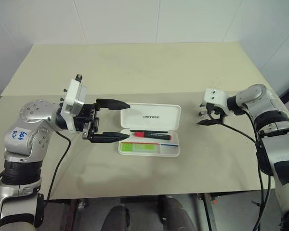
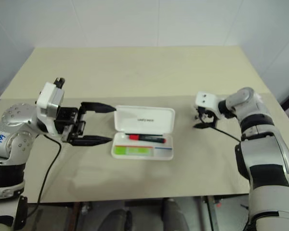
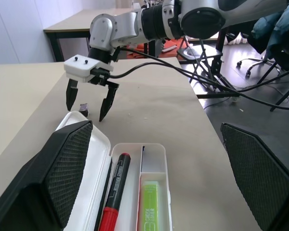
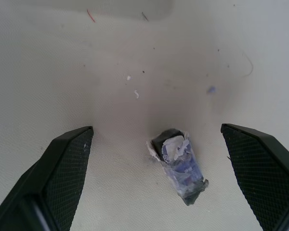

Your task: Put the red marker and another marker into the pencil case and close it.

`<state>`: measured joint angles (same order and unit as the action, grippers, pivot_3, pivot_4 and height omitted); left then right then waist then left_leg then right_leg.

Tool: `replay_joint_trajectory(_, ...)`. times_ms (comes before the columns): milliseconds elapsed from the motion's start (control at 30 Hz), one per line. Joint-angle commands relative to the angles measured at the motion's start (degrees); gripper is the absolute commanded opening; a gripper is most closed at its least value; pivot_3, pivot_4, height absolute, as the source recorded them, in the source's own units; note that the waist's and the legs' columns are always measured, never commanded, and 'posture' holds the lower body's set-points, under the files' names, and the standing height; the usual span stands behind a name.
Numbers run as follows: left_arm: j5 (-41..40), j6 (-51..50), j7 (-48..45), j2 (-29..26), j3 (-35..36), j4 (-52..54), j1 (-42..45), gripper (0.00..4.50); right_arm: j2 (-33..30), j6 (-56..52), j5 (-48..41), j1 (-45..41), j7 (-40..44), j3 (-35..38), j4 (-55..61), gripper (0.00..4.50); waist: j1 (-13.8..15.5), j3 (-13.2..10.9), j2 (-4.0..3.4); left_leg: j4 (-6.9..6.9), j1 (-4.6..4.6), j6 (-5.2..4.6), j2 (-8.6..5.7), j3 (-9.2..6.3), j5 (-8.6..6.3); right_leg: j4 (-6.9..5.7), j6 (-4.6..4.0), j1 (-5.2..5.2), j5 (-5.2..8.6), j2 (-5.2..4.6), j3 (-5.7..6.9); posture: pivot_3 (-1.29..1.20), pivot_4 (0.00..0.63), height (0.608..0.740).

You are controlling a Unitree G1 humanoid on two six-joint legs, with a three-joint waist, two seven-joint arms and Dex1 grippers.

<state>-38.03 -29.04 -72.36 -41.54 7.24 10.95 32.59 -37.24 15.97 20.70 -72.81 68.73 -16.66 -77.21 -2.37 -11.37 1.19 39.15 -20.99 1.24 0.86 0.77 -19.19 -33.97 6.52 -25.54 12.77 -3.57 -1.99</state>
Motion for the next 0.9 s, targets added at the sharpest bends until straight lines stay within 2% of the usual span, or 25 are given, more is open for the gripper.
replay_joint_trajectory(33, -2.1, -0.7, 1.4, -1.5, 2.5, 3.5, -1.2, 4.48, 0.0, -1.0, 2.6, -2.0, -2.8, -1.0, -0.6, 4.5, -0.1, 0.0, 0.0, 0.0, 0.0, 0.0, 0.0, 0.0, 0.0, 0.0, 0.0, 0.0, 0.0, 0.0, 0.0, 0.0, 0.15, 0.74)
replay_joint_trajectory(233, -3.1, -1.3, 2.7, -2.0, 3.3, 5.2, -2.6, 4.48, 0.2, -2.6, 4.7, -2.5, -4.8, -1.5, -1.1, 4.5, -0.6, 0.0, 0.0, 0.01, 0.01, 0.0, -0.03, -0.02, 0.01, -0.04, 0.01, 0.02, -0.02, -0.04, -0.01, 0.0, 0.15, 0.74)
replay_joint_trajectory(533, -4.8, -2.2, 4.5, -3.0, 4.0, 7.5, -4.0, 4.48, -0.3, -4.9, 7.0, -1.4, -3.5, -2.9, -1.6, 4.5, -0.6, 0.0, 0.0, 0.01, 0.02, -0.02, -0.05, -0.09, 0.01, -0.09, 0.0, 0.03, -0.02, -0.03, -0.01, 0.0, 0.15, 0.74)
replay_joint_trajectory(833, -5.8, -3.1, 5.4, -3.5, 4.1, 8.6, -4.3, 4.48, 0.4, -6.1, 6.9, -1.1, 0.8, -2.8, -1.7, 4.5, -0.4, 0.0, 0.01, 0.01, 0.02, -0.02, -0.05, -0.15, 0.01, -0.06, 0.0, 0.04, -0.02, -0.02, 0.03, 0.0, 0.15, 0.74)
replay_joint_trajectory(900, -5.9, -3.2, 5.5, -3.5, 3.9, 8.7, -4.1, 4.5, 0.7, -5.9, 7.1, -0.8, 2.8, -3.1, -1.7, 4.09, -0.4, 0.0, 0.01, 0.0, 0.01, -0.01, -0.04, -0.15, 0.01, -0.05, -0.01, 0.04, -0.02, -0.01, 0.04, 0.0, 0.15, 0.74)
